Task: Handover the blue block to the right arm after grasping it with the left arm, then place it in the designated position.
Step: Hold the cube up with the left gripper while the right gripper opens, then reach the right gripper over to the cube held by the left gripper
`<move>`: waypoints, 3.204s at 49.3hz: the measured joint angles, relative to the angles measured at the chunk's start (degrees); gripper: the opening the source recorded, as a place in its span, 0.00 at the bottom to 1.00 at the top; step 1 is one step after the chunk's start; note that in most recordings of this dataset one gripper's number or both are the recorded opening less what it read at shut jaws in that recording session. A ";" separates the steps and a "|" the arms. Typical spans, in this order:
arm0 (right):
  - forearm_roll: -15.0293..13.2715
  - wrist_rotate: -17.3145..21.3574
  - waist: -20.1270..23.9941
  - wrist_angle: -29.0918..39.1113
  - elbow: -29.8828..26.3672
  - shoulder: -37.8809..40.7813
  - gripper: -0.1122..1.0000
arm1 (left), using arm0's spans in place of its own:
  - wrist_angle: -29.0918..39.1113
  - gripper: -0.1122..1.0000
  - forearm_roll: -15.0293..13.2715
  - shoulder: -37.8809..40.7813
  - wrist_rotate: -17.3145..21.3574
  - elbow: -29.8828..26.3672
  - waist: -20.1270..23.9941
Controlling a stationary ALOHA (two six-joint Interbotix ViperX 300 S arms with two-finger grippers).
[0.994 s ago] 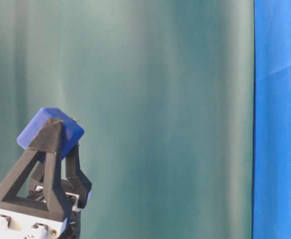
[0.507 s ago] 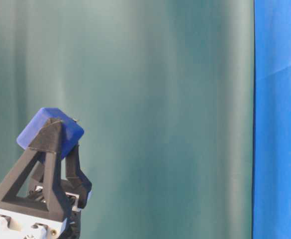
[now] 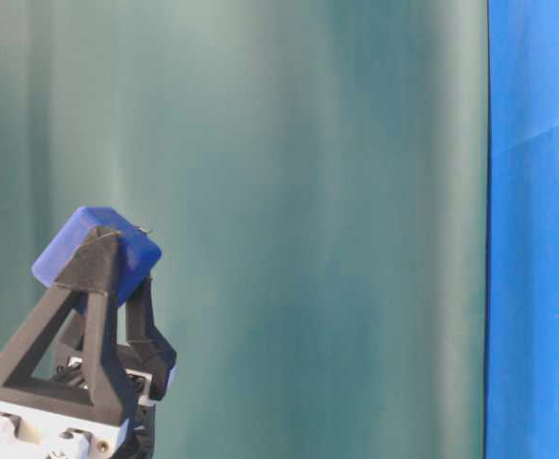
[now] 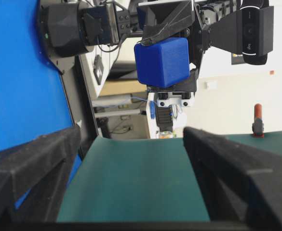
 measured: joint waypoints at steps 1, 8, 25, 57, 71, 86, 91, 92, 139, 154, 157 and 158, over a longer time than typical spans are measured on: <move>0.00 0.09 -0.09 -0.09 0.00 0.00 0.96 | 0.00 0.54 0.00 0.00 0.00 0.00 0.00; 0.00 0.09 0.00 0.00 0.00 0.09 0.96 | 0.00 0.54 0.00 0.00 0.00 0.00 0.00; 0.00 0.00 0.00 -0.09 0.00 0.00 0.96 | 0.00 0.54 0.00 0.00 0.00 0.00 0.00; 0.00 0.09 0.00 -0.97 0.00 0.00 0.96 | 0.00 0.54 0.09 0.00 0.00 0.00 0.00; 0.00 0.09 0.00 -0.97 -3.08 3.60 0.96 | 0.00 0.54 0.09 0.00 0.00 0.00 0.00; -0.70 -0.18 -0.09 -0.88 -12.30 15.21 0.96 | 0.00 0.54 0.00 0.00 -0.09 -0.09 0.00; -1.93 -0.18 0.00 -0.97 -15.56 19.16 0.96 | 0.18 0.54 0.00 0.00 -0.09 -0.09 0.00; -2.37 -0.18 0.00 -0.97 -16.17 19.95 0.96 | 0.18 0.54 0.09 0.00 -0.09 0.00 0.00; -4.66 -0.35 -0.53 -2.02 -31.29 37.44 0.96 | 1.14 0.54 0.00 0.00 -0.18 -0.09 0.00; -7.12 -0.35 -0.62 1.76 -31.64 37.44 0.72 | 1.23 0.54 0.00 -0.09 -0.09 0.00 0.00; -8.00 -0.18 -0.62 3.43 -31.73 37.44 0.58 | 1.23 0.54 0.00 -0.09 -0.09 0.00 0.00; -8.09 -0.09 -0.62 3.87 -31.82 37.44 0.57 | 1.23 0.54 0.00 0.00 0.00 0.00 0.00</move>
